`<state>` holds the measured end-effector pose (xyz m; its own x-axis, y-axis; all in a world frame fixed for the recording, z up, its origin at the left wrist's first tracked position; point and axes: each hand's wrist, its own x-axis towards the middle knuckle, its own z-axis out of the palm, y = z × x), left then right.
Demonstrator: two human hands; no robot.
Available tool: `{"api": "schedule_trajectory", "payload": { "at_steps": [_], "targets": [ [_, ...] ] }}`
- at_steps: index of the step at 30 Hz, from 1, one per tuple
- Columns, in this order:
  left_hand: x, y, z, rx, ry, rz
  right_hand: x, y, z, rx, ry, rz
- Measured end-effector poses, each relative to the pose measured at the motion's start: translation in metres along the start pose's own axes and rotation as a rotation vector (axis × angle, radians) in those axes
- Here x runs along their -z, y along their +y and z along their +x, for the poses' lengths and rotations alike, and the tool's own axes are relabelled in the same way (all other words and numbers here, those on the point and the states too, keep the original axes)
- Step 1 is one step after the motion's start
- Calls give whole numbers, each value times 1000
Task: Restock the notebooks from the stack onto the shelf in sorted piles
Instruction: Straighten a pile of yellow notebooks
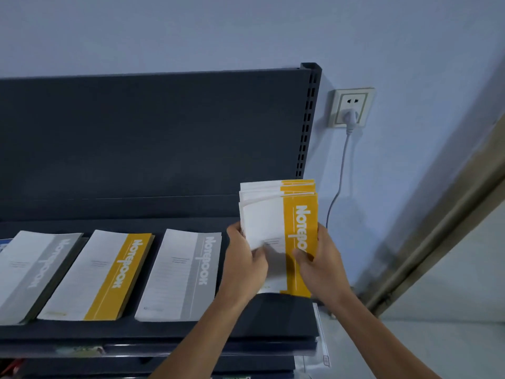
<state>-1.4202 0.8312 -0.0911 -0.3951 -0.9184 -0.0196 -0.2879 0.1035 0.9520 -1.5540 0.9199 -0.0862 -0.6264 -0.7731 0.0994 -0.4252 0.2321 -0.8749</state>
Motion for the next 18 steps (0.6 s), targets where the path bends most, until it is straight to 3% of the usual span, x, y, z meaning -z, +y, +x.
{"api": "schedule_trajectory", "payload": {
  "at_steps": [3,6,18],
  "targets": [
    [8,-4,-8,-175,50,-56,-8,-1,-9,26,11,83],
    [11,-13,-18,-227,47,-50,-11,6,-20,0,-24,118],
    [16,-8,-23,-178,-15,-188,-9,-7,-28,65,1,193]
  ]
}}
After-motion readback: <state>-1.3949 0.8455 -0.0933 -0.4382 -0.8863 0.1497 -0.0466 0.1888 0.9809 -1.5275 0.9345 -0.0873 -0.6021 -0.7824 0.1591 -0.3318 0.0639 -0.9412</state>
